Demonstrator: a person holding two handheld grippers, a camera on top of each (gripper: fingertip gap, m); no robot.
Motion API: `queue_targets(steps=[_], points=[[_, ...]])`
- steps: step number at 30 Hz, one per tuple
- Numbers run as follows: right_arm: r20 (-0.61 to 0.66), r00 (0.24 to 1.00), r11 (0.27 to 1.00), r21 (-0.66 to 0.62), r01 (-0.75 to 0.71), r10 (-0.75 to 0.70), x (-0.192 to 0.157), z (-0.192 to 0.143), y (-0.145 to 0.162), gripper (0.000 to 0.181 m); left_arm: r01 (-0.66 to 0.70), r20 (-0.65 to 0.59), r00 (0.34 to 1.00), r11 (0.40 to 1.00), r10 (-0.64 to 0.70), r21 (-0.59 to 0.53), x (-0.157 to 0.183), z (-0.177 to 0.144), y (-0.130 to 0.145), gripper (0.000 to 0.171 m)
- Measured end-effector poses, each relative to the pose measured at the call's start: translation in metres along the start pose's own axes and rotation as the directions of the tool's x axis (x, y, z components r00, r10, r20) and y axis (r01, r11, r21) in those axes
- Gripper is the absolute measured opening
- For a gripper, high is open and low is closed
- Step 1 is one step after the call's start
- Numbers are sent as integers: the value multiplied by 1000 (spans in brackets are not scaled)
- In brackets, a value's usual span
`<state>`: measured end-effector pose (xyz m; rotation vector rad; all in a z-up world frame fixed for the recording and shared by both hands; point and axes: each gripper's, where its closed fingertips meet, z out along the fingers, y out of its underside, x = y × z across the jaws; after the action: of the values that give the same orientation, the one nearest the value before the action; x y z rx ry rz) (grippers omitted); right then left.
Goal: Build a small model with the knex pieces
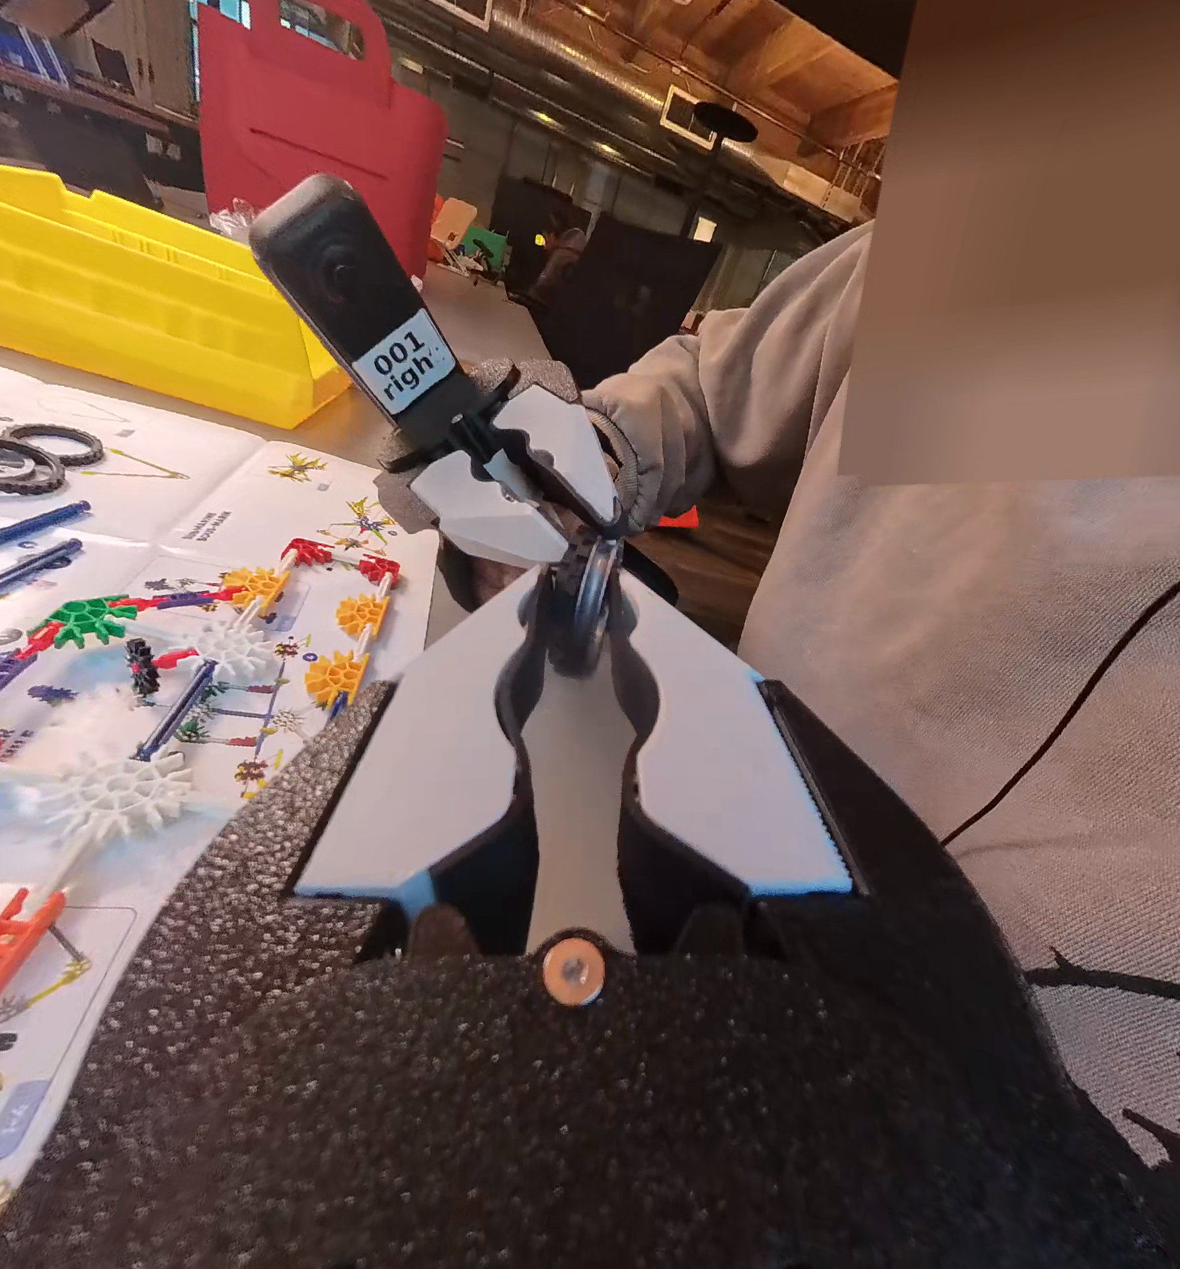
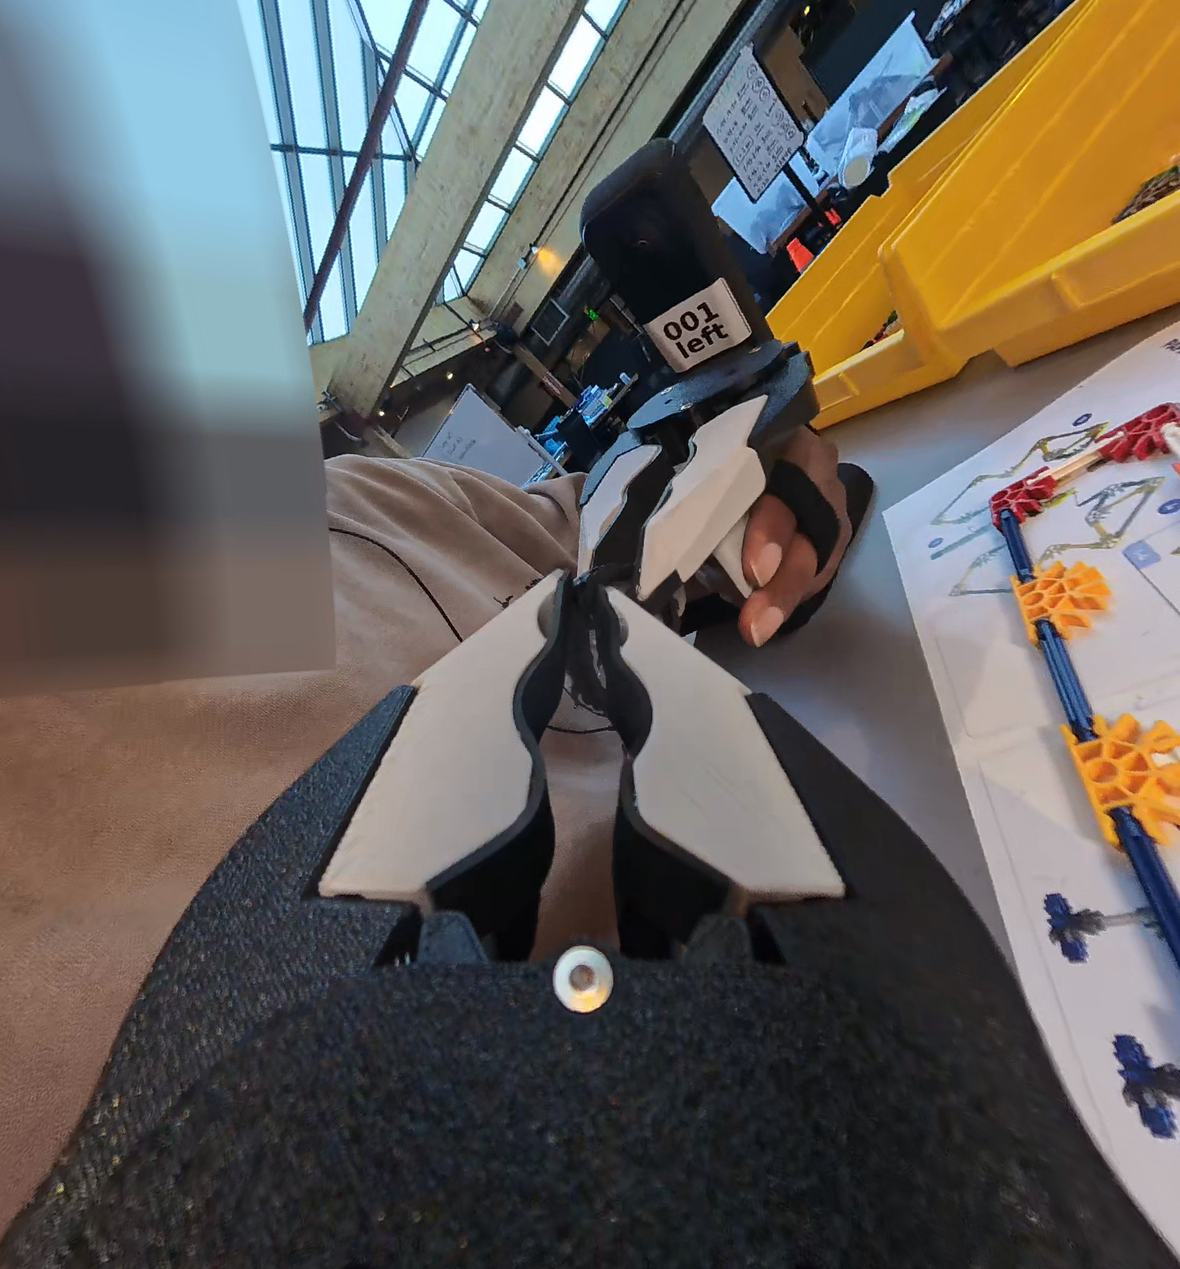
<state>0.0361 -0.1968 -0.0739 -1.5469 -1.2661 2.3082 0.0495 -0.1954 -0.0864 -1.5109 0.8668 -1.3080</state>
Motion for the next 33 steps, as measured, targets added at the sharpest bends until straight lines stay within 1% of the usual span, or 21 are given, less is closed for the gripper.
queue_targets(steps=[3,6,10,13,14,16,19,23,25,28,31,33], points=[[-33,999,999,32,27,-26,5,-3,-2,3,34,22,999,999,-34,-29,-5,1,2,12],[-94,992,996,20,84,-82,10,-6,-2,4,78,35,996,995,-76,-58,-10,2,7,12],[-129,990,997,61,56,-47,16,-9,-1,2,91,67,994,991,-85,-95,-14,2,13,13],[-174,982,993,83,84,-69,20,-10,-1,1,107,88,991,988,-97,-110,-18,2,16,12],[-191,977,991,78,112,-95,21,-10,-1,1,113,91,991,987,-103,-116,-19,1,17,12],[-253,945,975,26,219,-206,24,-9,2,3,128,100,988,984,-116,-122,-20,0,21,14],[-325,865,922,-70,381,-382,24,-8,5,3,164,90,984,980,-154,-117,-20,0,23,15],[-396,705,806,-216,551,-588,27,-8,9,3,199,87,978,972,-189,-125,-21,1,27,15],[-416,634,753,-264,602,-652,28,-8,11,2,227,78,973,965,-218,-130,-21,1,30,15],[-423,510,655,-361,663,-749,32,-10,15,3,233,93,971,960,-220,-157,-23,2,35,15],[-396,375,536,-473,699,-838,37,-12,22,1,230,117,971,952,-210,-201,-25,3,44,15],[-355,280,442,-553,707,-892,42,-14,27,0,202,148,974,949,-170,-241,-28,4,51,15]])
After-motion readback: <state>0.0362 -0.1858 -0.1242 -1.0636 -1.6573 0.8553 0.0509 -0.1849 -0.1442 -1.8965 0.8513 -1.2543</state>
